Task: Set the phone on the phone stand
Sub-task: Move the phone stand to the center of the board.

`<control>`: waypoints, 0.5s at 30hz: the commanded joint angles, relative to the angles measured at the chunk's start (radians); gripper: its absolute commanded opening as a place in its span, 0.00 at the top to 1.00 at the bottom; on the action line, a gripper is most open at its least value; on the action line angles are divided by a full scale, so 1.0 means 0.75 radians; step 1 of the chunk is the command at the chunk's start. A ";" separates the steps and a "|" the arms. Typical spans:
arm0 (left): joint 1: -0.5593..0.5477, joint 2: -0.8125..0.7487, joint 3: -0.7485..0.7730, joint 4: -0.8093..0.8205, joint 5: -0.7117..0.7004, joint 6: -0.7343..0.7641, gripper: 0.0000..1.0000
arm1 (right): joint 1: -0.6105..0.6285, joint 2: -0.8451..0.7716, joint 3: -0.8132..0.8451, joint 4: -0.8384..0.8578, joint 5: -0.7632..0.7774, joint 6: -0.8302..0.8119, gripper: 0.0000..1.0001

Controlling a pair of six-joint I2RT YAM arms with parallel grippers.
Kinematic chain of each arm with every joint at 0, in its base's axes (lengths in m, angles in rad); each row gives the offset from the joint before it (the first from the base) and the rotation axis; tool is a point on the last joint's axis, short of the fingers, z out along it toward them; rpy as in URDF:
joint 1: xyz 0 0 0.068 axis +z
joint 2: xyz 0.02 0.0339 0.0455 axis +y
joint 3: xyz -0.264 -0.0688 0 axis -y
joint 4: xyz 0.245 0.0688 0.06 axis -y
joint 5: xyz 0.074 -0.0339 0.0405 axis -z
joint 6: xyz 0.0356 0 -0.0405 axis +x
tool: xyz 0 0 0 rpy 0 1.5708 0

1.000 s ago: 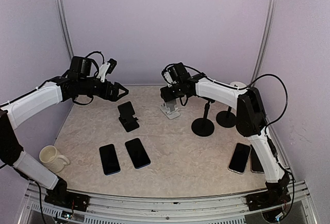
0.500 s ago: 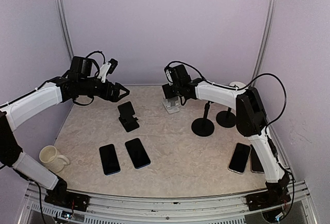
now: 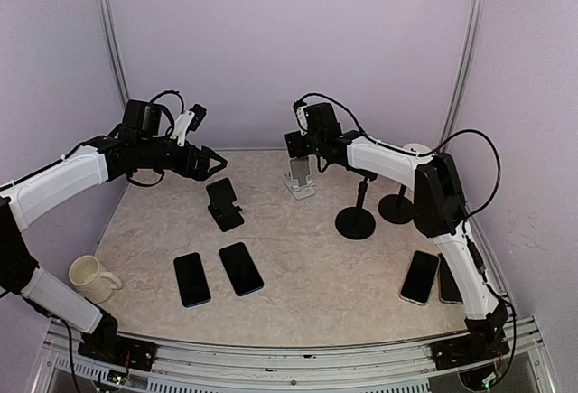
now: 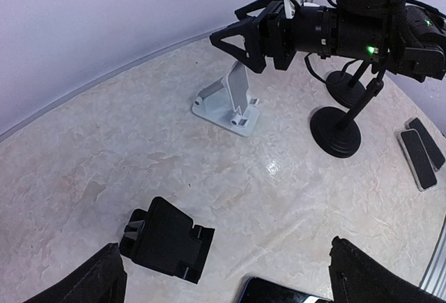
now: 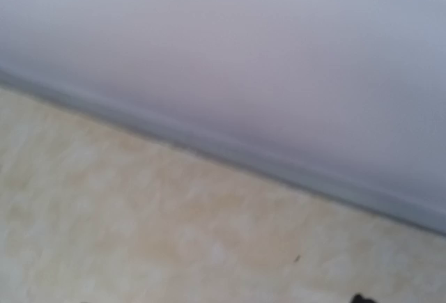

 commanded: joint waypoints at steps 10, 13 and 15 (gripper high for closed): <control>-0.018 -0.026 -0.025 0.028 -0.008 0.004 0.01 | -0.008 -0.084 -0.022 -0.330 -0.236 0.022 0.17; -0.018 -0.021 -0.031 0.031 -0.008 0.002 0.01 | -0.009 -0.079 -0.034 -0.325 -0.244 0.024 0.17; -0.018 -0.019 -0.030 0.030 -0.009 0.005 0.01 | -0.008 -0.069 -0.028 -0.325 -0.241 0.022 0.17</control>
